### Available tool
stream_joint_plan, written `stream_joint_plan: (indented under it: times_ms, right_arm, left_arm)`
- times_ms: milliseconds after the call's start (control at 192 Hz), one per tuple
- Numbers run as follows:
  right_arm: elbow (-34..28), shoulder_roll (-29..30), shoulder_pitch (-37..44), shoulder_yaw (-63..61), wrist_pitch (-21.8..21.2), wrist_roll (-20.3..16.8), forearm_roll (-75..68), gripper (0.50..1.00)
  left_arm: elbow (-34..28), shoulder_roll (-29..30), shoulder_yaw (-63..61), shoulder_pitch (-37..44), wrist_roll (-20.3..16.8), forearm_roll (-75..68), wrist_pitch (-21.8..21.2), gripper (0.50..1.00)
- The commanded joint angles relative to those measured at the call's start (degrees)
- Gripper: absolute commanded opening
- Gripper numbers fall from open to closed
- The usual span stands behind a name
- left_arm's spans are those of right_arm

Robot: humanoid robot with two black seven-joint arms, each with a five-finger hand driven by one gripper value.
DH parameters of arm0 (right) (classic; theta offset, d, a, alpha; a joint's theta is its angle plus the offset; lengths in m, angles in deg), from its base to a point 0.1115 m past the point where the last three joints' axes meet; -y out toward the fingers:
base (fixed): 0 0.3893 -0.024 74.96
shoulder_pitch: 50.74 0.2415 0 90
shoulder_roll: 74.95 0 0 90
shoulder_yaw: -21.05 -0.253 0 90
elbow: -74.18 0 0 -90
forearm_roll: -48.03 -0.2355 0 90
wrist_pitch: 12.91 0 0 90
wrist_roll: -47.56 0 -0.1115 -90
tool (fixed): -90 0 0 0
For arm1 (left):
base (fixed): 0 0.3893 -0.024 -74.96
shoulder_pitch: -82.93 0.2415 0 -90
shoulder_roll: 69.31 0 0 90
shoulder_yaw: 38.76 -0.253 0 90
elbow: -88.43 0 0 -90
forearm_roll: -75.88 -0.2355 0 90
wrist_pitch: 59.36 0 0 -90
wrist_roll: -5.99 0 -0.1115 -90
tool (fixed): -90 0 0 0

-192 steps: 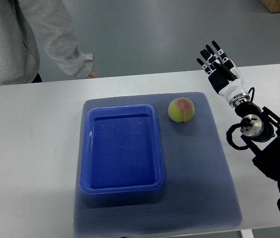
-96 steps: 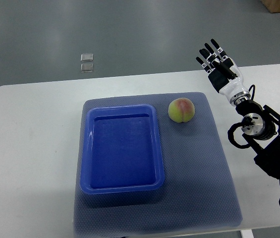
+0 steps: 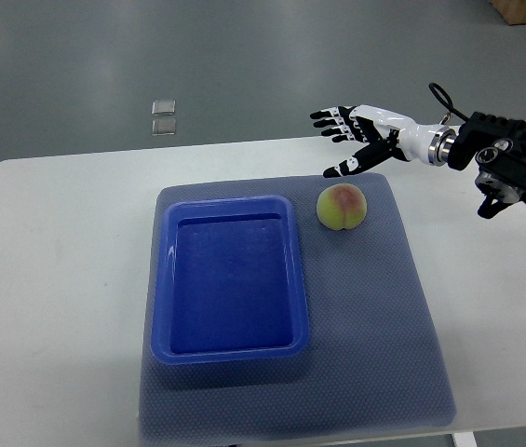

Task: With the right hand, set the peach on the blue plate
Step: 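Reach the right hand to the peach and close fingers around it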

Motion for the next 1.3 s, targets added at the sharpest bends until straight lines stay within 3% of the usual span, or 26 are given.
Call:
stream_joint_plan:
  times_ms: [0, 83, 88, 140, 239, 869, 1160, 1165, 1228, 1243, 1296]
  right_arm:
    - [0.03, -0.83, 9.61, 15.24, -2.4, -2.29, 0.91, 0.93]
    - [0.03, -0.57, 11.55, 17.98, -3.37, -3.43, 0.91, 0.932]
    - [0.03, 0.13, 14.16, 21.72, -4.58, -5.61, 1.17, 0.93]
    - [0.12, 1.1, 15.76, 24.74, -4.6, -8.0, 1.09, 0.93]
    - [0.56, 3.56, 16.65, 27.2, -4.51, -9.58, 1.17, 0.932]
    - [5.39, 8.66, 12.16, 30.54, -0.38, -9.59, 4.78, 0.93]
    - [6.1, 9.71, 9.0, 30.19, 5.95, -8.79, 4.78, 0.911]
    - [6.01, 9.89, 8.56, 30.19, 7.26, -8.71, 4.78, 0.851]
    - [6.01, 9.8, 8.56, 30.1, 7.88, -8.44, 4.69, 0.768]
    - [6.01, 9.8, 8.56, 30.1, 7.8, -8.35, 4.69, 0.723]
    - [6.01, 9.8, 8.56, 30.1, 7.8, -8.35, 4.69, 0.723]
  left_arm:
    - [0.01, 0.0, 0.0, -0.02, 0.0, 0.0, -0.01, 1.0]
    - [0.01, 0.0, -0.09, -0.02, 0.0, 0.0, -0.01, 1.0]
    - [0.09, 0.0, -0.09, -0.02, 0.0, 0.0, -0.01, 1.0]
    - [0.1, 0.0, -0.09, -0.02, 0.0, 0.0, -0.01, 1.0]
    - [0.01, 0.0, -0.09, -0.02, 0.0, 0.0, -0.01, 1.0]
    - [-0.08, 0.0, -0.09, -0.11, 0.0, 0.0, -0.01, 1.0]
    - [-0.08, 0.0, -0.09, -0.11, 0.0, 0.0, -0.09, 1.0]
    - [-0.08, 0.0, -0.09, -0.11, 0.0, 0.0, -0.09, 1.0]
    - [-0.08, 0.0, -0.09, -0.11, 0.0, 0.0, -0.01, 1.0]
    - [-0.17, 0.0, -0.09, -0.11, 0.0, 0.0, -0.01, 1.0]
    - [-0.17, 0.0, -0.09, -0.11, 0.0, 0.0, -0.01, 1.0]
